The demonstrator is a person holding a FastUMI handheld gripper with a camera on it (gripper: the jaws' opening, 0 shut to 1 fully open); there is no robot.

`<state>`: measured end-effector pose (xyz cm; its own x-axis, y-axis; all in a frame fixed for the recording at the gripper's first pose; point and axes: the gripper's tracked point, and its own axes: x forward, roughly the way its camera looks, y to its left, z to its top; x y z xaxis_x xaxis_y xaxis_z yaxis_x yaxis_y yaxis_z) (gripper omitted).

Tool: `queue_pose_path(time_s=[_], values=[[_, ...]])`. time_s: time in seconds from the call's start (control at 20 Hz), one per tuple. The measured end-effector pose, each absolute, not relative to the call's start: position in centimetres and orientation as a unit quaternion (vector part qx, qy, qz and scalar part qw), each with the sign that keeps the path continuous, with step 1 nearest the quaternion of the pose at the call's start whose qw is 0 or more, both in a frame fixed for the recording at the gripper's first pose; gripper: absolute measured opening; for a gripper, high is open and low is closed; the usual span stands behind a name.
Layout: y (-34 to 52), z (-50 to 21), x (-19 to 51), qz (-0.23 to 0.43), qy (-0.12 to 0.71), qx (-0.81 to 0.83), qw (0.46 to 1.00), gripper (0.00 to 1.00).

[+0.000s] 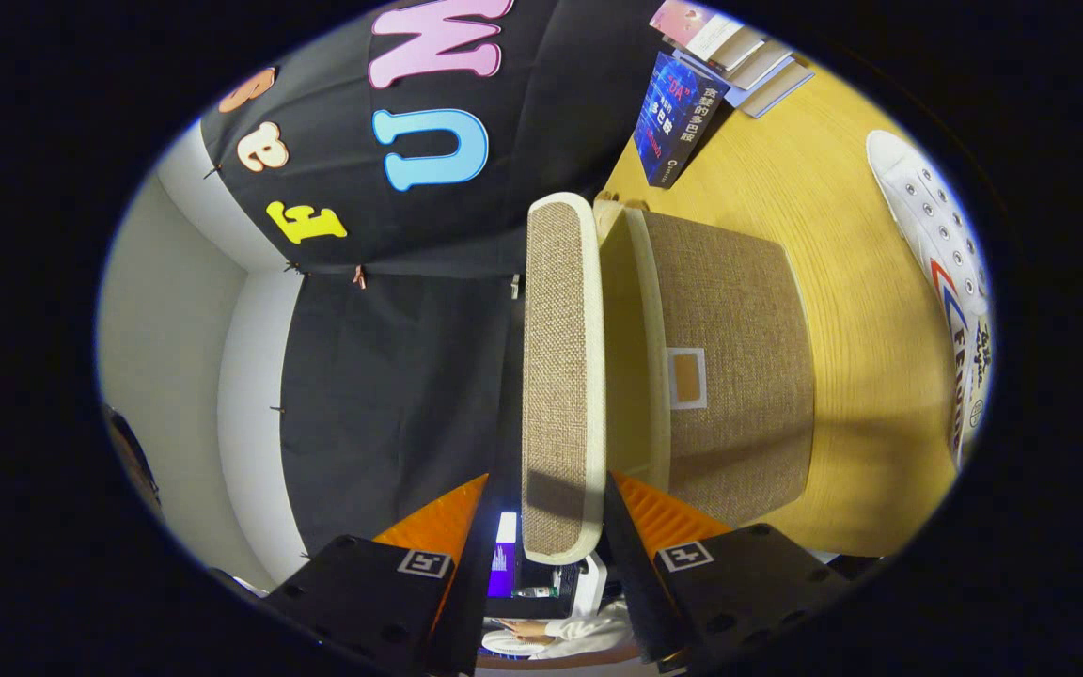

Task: Open the storage box then place both shoes into the box .Put the left shoe in first, then the right shoe, with the right side of both shoes facing outward in a uniform manner.

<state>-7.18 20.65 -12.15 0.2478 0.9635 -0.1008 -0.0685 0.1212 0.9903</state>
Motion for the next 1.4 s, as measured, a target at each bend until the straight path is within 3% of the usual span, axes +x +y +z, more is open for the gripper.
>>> queue_pose_path(time_s=[0.05,0.2,0.4,1.4], values=[[21.1,-11.4,-7.4,0.430,0.442,0.513,0.597,0.65],[21.8,-9.9,-7.2,0.420,0.434,0.523,0.601,0.28],[23.4,-7.2,-7.5,0.435,0.423,0.522,0.600,0.11],[42.1,-0.2,-6.5,0.487,0.426,0.427,0.631,0.10]])
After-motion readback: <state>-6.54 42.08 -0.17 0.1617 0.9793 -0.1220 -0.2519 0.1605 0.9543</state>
